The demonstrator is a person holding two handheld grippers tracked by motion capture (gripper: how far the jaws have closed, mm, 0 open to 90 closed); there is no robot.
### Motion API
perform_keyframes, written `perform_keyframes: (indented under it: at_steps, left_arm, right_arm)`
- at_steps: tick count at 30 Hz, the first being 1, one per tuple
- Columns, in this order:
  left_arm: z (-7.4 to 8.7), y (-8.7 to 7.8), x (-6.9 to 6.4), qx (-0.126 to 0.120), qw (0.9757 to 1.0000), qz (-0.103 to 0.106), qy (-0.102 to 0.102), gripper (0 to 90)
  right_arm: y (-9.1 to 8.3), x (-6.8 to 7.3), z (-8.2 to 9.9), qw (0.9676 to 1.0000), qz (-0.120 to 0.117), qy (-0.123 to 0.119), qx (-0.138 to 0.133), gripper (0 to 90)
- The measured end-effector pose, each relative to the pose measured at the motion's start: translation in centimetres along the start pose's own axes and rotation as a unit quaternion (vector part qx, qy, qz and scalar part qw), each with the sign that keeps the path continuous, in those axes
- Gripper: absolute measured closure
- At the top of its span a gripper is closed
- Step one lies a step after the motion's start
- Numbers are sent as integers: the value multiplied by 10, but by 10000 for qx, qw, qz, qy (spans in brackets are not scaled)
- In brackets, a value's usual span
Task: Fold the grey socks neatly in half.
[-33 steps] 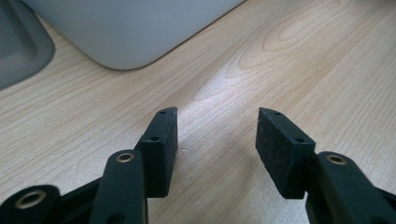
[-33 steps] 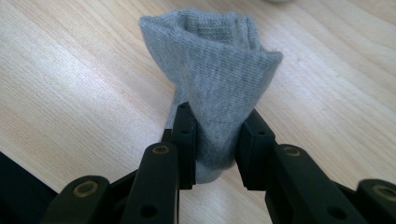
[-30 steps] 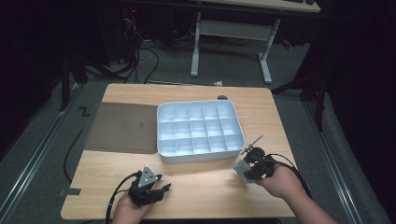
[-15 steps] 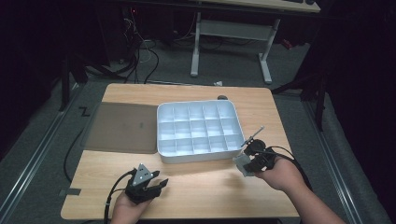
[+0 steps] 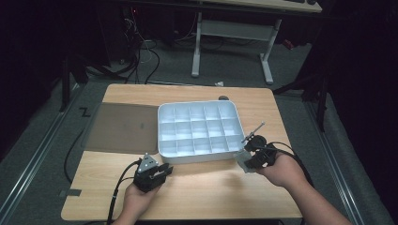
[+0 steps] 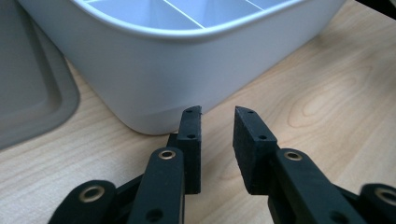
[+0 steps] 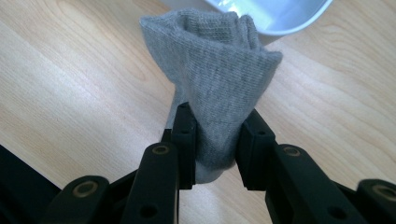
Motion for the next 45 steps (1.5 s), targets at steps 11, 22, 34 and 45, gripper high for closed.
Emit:
perform_keyframes:
  at_steps: [11, 22, 34, 45]
  left_arm:
    - [-6, 6, 3, -41, 10000, -39, 25, 721]
    - [1, -29, 6, 2, 10000, 86, 42, 596]
    - [13, -48, 16, -84, 10000, -26, 29, 530]
    - [12, -49, 16, -142, 9999, -28, 39, 523]
  right_arm:
    - [-6, -2, -10, 10000, 57, 8, -40, 724]
    - [-10, -5, -38, 9999, 77, 11, -115, 724]
    - [-2, -12, -71, 9998, 158, -15, 155, 724]
    - [11, -18, -87, 9993, 122, 2, 348, 724]
Point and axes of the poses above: each handheld gripper's, and its own axes: y roughly forward along the jaws, z roughly out of its underside, x roughly to its left, the point moved 2 cm from there along y, roughly forward along the jaws, and after that the axes turned 9 degrees about -x, right-handed, at the moved point
